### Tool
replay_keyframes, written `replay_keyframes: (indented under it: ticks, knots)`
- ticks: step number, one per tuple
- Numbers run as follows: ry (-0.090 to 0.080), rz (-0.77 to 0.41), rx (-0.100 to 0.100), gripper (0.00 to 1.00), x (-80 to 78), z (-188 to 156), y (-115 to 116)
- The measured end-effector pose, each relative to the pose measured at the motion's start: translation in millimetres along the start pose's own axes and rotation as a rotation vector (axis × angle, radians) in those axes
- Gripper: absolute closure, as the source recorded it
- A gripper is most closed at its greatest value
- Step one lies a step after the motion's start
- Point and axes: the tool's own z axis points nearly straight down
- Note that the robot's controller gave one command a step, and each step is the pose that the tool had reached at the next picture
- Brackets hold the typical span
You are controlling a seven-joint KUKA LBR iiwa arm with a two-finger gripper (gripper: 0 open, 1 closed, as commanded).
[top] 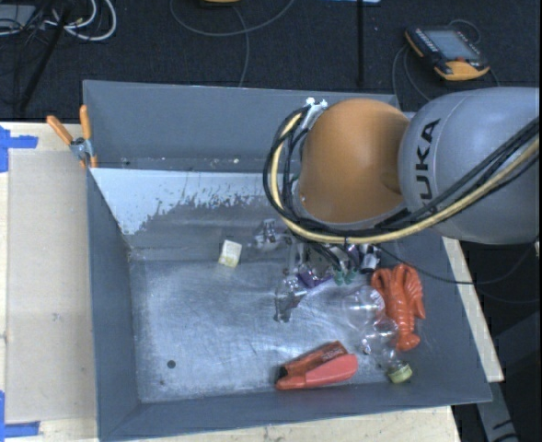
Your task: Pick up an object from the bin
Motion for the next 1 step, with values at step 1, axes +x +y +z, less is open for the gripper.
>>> replay_keyframes:
  ticks: [1]
  knots:
    - [0.006, 0.031, -0.003, 0.00, 20.5, 19.1, -16.0]
